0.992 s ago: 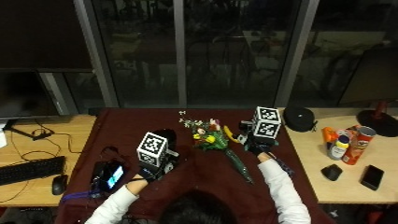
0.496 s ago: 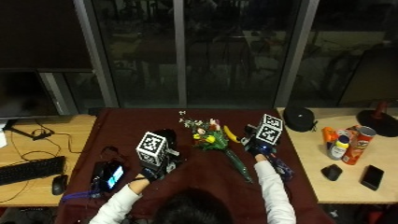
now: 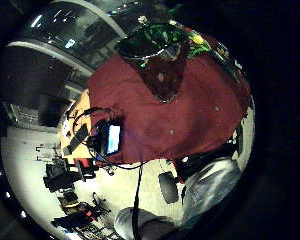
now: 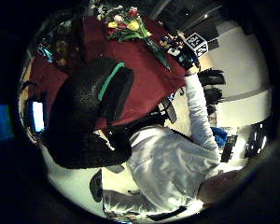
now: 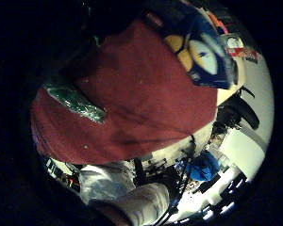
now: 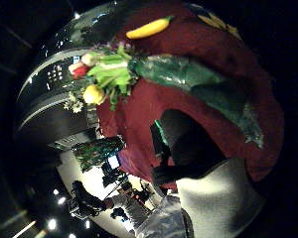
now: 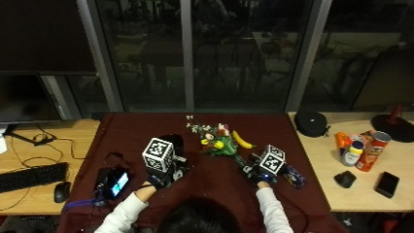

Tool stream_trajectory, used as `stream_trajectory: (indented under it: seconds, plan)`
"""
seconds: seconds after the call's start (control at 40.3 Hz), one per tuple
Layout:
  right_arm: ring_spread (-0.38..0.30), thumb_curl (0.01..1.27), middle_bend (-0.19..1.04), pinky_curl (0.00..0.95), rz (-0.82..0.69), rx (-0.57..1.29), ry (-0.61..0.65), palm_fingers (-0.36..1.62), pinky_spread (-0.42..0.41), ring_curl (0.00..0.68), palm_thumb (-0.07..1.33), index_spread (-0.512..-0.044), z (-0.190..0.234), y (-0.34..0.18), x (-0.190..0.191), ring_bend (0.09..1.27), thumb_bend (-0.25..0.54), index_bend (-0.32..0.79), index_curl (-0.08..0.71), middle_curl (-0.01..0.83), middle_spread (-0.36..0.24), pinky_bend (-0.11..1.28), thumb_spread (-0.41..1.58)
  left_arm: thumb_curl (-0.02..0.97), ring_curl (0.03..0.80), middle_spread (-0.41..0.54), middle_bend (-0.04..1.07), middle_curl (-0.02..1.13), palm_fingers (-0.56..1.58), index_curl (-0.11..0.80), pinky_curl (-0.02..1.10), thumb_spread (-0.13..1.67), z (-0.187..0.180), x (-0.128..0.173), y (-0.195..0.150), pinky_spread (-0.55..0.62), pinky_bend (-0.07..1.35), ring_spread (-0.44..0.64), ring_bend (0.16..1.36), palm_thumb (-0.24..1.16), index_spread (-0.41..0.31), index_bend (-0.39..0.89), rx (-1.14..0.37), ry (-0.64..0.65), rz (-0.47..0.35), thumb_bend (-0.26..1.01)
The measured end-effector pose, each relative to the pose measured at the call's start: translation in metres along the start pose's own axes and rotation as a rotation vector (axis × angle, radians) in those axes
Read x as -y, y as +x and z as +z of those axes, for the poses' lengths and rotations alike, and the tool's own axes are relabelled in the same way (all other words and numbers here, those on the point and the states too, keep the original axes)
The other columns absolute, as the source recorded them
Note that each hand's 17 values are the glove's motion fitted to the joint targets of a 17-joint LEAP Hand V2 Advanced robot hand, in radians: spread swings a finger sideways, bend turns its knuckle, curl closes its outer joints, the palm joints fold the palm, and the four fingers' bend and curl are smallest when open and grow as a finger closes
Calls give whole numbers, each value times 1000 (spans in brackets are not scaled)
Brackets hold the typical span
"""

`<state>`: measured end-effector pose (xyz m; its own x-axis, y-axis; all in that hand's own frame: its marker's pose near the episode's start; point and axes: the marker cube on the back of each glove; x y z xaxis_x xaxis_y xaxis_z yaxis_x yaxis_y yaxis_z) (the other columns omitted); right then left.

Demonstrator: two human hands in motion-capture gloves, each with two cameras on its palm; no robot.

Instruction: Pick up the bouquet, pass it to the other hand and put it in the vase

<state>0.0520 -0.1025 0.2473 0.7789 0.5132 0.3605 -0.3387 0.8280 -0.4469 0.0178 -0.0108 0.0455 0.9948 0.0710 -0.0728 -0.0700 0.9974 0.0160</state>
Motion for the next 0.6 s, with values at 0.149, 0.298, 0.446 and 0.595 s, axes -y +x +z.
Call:
stream_trajectory:
  seconds: [0.149,0.298,0.446,0.595]
  plan:
    - [14,341,250,358,40,-104,122,374,163,362,462,-172,23,1,-12,678,-16,87,107,382,59,773,1118,253,262,133,167,277,360,365,317,1171,2,-1,3,324,231,278,453,223,-67,176,4,-8,6,-18]
    - [-71,373,427,351,52,-155,156,632,8,375,616,-182,32,-4,-13,723,36,52,97,437,-11,724,1089,254,265,134,166,280,360,368,321,1172,3,-1,4,325,229,280,451,223,-67,175,3,-4,5,-18]
    - [-141,400,476,325,95,-188,230,1112,-146,348,801,-210,23,-8,-11,634,91,333,196,462,-86,647,1046,256,268,134,165,283,359,370,324,1172,2,-2,7,325,227,282,449,222,-64,175,-5,-6,18,-18]
    - [-193,431,467,373,69,-196,264,1217,-252,394,927,-226,12,-8,-15,599,123,324,284,488,-142,666,1036,257,271,134,165,284,359,372,328,1172,2,-5,4,325,225,282,448,222,-65,174,15,-20,8,-18]
